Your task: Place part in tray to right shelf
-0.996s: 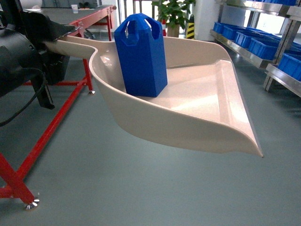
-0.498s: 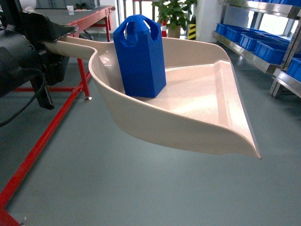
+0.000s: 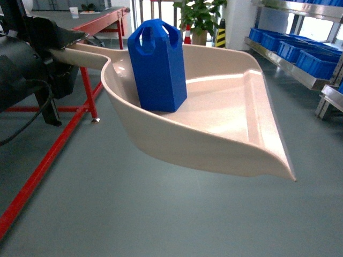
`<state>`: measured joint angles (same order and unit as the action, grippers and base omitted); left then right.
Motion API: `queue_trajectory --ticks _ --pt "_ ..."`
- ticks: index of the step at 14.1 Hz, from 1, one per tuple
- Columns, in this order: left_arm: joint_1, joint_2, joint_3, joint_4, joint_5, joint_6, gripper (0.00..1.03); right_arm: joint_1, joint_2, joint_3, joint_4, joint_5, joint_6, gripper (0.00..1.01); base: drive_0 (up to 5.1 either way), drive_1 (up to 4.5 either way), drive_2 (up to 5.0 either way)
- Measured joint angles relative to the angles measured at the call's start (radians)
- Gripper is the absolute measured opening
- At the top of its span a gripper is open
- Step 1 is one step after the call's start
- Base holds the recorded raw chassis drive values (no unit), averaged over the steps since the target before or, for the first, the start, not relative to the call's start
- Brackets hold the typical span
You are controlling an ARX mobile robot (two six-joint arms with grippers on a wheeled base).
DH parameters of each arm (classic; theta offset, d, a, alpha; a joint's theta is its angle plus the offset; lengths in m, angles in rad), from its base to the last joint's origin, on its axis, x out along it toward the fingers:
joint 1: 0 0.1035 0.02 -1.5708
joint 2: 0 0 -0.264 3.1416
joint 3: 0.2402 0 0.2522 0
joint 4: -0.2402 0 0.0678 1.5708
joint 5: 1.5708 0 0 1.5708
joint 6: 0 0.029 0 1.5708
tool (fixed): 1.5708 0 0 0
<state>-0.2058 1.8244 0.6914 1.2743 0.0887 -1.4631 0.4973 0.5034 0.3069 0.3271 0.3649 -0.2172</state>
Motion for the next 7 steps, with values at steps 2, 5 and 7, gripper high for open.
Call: queue_trajectory --ticks 2,5,7 --pt "0.001 0.000 0.000 0.005 -0.002 0.000 0.12 0.000 -0.001 0.000 -0.002 0.002 0.000 0.98 -0.1 4.21 -4.4" --pt "0.001 0.000 0.000 0.010 0.000 -0.002 0.12 0.000 0.001 0.000 0.000 0.000 0.000 0.98 0.0 4.28 -4.4" --pt "0.001 0.000 0.000 0.006 -0.002 -0.001 0.12 0.000 0.000 0.000 -0.002 0.001 0.000 0.98 0.0 4.30 -4.3"
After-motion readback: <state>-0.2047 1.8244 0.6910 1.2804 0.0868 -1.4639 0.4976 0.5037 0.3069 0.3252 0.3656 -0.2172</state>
